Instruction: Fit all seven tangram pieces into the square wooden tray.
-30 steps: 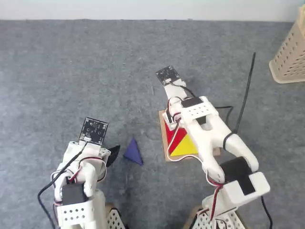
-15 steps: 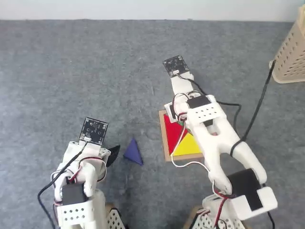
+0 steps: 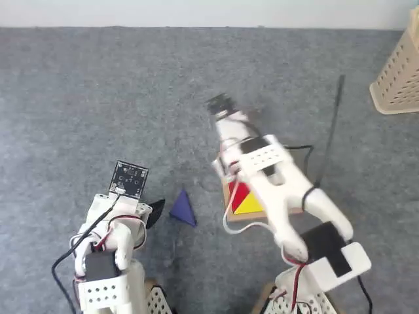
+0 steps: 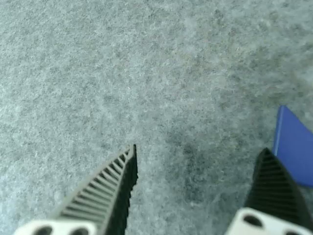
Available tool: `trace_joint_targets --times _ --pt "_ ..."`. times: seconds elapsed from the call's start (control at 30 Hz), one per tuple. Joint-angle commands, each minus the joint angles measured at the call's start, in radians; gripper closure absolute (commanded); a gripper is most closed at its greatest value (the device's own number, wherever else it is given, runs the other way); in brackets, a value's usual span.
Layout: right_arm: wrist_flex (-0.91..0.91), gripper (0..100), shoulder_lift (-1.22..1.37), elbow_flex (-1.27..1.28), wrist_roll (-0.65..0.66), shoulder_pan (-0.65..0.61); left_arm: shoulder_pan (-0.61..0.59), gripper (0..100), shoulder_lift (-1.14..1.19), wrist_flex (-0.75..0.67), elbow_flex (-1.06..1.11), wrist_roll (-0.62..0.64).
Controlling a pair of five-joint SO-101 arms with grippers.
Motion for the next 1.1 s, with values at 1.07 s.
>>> trace_joint_targets --times 1.07 --pt "-0.128 96.7 -0.021 0.06 -0.094 -0.384 0.003 65 -0.015 0.005 -0.005 -0.005"
